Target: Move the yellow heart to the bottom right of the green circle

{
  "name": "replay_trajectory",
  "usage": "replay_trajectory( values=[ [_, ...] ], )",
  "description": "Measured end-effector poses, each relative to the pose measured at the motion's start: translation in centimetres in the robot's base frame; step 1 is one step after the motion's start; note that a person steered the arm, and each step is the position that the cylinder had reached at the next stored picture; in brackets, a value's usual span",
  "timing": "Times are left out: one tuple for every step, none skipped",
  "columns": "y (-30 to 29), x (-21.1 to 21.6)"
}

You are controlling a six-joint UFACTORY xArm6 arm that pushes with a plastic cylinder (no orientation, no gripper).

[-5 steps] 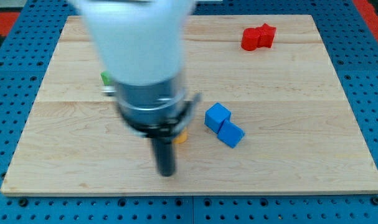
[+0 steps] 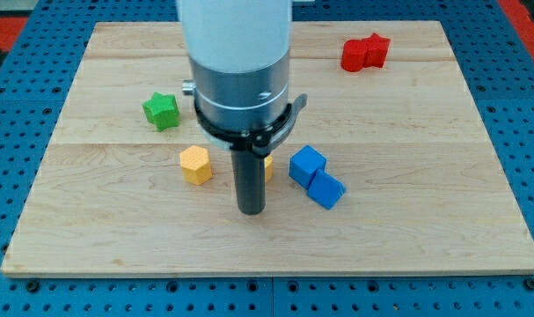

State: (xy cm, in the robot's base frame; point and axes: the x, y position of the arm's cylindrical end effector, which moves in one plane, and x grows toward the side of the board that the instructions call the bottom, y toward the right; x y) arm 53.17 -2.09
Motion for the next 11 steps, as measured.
replay_trajectory(
  values=[
    [1.0, -2.9],
    [2.4, -5.8],
    [2.6, -8.4],
    [2.0, -5.6],
    [2.6, 1.7],
    [-4.7, 2.6],
    [-6.4, -0.5],
    [-10.4, -2.2],
    [-13.9, -2.2],
    [-6.4, -1.9],
    [-6.5, -2.8]
  ],
)
